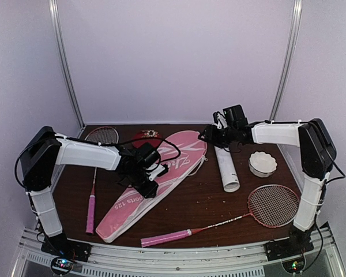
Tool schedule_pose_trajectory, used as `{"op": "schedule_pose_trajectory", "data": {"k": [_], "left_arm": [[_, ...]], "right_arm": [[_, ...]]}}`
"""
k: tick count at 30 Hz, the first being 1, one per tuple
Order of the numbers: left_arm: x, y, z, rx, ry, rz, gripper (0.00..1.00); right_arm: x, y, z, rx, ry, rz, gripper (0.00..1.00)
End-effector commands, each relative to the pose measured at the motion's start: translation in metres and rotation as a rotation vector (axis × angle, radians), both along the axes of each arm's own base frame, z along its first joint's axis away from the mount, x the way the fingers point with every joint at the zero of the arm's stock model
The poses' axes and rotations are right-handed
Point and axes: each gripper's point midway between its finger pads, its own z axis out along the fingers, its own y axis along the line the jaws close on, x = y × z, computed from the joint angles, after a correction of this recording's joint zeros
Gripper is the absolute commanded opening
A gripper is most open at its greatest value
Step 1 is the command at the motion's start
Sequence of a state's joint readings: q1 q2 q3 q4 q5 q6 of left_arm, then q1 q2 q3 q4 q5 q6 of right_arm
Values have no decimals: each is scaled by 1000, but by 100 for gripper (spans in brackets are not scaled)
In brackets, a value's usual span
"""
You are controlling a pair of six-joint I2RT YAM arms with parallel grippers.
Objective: Pack up the badminton gear
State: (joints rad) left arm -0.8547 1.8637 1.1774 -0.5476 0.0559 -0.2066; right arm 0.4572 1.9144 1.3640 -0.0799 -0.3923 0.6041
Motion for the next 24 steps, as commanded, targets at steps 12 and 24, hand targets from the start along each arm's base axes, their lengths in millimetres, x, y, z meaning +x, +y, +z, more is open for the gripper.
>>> {"op": "schedule_pose_trajectory", "data": {"k": [12, 24], "left_arm": [[24, -40, 26, -87, -68, -49, 33], [15, -55, 23, -138, -23, -66, 3]], "right_arm": [[-65, -13, 46, 78, -89, 56, 56], [-81, -18, 40, 102, -82, 65, 54]]}}
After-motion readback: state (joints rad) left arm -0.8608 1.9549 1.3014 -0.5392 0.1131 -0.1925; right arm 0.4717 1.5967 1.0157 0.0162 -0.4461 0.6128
